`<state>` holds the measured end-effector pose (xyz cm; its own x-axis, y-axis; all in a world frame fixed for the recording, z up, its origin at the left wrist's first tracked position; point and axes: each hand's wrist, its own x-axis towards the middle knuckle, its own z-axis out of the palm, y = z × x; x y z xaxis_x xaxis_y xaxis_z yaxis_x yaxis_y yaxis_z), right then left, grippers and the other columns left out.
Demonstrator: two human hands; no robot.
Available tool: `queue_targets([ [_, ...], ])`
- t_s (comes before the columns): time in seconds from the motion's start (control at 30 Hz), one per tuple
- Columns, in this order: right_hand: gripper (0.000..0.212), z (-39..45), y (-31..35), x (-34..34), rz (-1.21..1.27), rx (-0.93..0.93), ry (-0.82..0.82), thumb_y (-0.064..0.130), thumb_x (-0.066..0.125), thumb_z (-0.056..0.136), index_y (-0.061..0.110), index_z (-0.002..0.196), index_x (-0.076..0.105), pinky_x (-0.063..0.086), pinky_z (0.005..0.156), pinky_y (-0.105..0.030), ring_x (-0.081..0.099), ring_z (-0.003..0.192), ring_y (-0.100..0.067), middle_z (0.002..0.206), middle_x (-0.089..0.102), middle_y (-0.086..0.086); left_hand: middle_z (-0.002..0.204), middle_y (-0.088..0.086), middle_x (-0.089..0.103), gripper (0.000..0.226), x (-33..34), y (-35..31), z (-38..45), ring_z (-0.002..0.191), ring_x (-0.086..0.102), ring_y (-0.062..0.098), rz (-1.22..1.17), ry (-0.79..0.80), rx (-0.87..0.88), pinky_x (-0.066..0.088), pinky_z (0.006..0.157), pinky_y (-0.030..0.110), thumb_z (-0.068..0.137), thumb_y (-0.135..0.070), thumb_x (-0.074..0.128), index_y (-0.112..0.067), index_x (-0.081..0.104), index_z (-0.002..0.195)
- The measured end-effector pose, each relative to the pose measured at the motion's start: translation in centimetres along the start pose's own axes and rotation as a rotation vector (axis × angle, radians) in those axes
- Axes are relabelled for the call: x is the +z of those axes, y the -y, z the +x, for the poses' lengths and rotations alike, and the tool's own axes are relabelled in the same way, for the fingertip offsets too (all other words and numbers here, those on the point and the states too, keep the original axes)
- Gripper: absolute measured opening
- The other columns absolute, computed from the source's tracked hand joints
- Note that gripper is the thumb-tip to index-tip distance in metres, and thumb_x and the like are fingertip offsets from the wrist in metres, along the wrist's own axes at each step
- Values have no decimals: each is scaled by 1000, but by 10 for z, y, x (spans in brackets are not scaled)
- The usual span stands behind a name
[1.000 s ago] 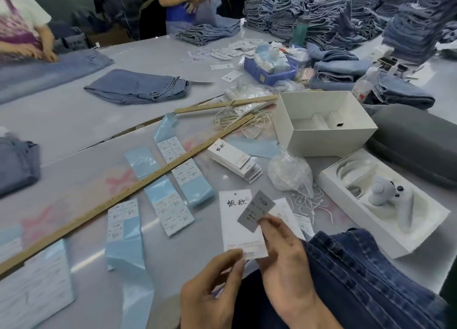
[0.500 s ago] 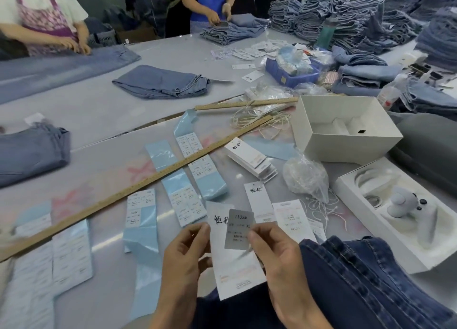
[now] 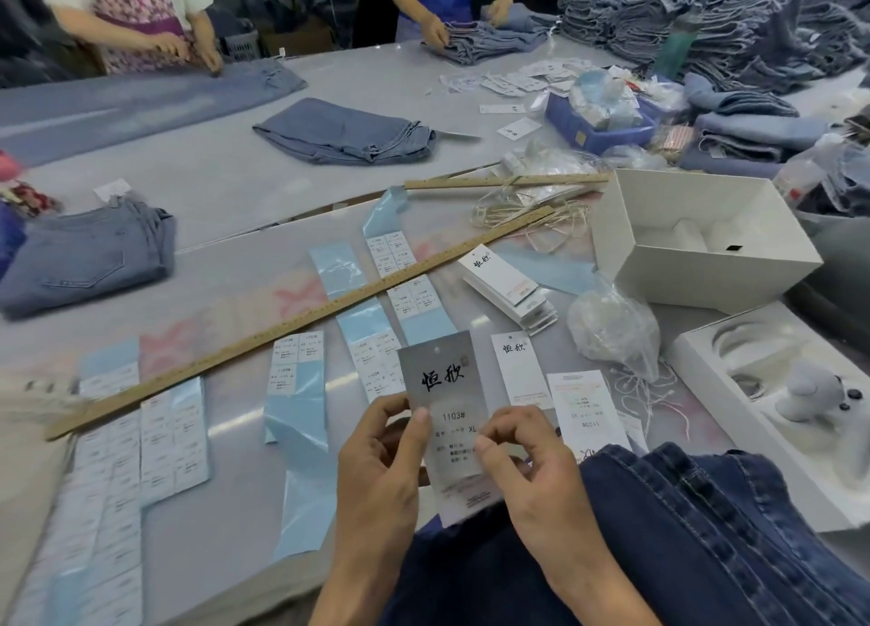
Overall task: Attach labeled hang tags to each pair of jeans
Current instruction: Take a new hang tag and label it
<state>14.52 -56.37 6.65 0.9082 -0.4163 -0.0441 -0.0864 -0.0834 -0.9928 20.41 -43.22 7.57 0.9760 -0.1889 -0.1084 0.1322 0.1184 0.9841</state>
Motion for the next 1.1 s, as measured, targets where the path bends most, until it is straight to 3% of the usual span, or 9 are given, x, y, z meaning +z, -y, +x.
queue_targets([
  [0.17,19,-1,-5,3,-116,-36,16,16,68,95,29,83,62,61,73,-31,65,95,-20,101,56,7,99,-9,78,13,-3,5,-4,89,75,11,92,52,56,59,70,21,86,-43,65,-46,68,99],
  [0.3,13,-2,-8,6,-207,-137,-102,23,75,88,30,87,64,59,78,-35,65,95,-19,99,60,7,98,-3,79,16,-1,5,-4,91,76,17,72,44,55,62,74,28,86,-36,67,-43,69,101],
  [0.47,61,2,-13,0,5,41,-118,34,88,74,48,120,51,59,75,-25,68,91,-13,102,65,12,98,-3,79,19,-1,2,-4,91,76,17,48,19,64,62,70,27,86,-28,67,-42,70,98],
  [0.57,34,1,-9,1,-2,79,60,46,81,78,38,108,69,62,74,-35,73,84,-16,94,76,2,99,-1,79,22,-6,5,-5,91,76,17,68,44,102,62,75,28,82,-24,73,-38,70,99],
  [0.67,23,-6,0,3,-13,34,76,47,73,81,27,93,72,59,76,-47,70,79,-29,84,73,-6,99,2,78,29,-7,10,-6,89,76,19,107,72,124,61,78,29,78,-18,78,-37,70,98],
  [0.83,24,-20,19,-2,-301,-65,107,50,59,91,27,84,62,48,67,-27,55,67,-2,70,61,9,90,-1,79,21,-2,23,0,74,74,9,89,-15,77,56,62,14,76,-24,76,-35,73,93],
  [0.93,20,-21,41,-43,-399,-174,-51,51,59,92,38,105,68,50,72,-13,67,78,-6,86,70,18,77,-7,77,14,3,36,3,54,67,4,124,-75,15,50,48,12,76,-35,76,-39,72,88],
  [1.0,15,-10,56,-94,-407,-190,-222,45,61,93,37,102,70,51,69,-11,70,75,-8,84,73,13,70,-7,75,19,9,45,-5,46,61,3,154,-62,0,46,44,11,70,-46,76,-39,70,87],
  [1.1,9,26,56,-171,-463,-71,-419,25,66,94,30,93,73,57,71,-23,69,72,-11,78,73,6,70,-8,75,29,17,57,-15,48,64,5,207,-50,12,47,45,11,62,-52,78,-40,71,87],
])
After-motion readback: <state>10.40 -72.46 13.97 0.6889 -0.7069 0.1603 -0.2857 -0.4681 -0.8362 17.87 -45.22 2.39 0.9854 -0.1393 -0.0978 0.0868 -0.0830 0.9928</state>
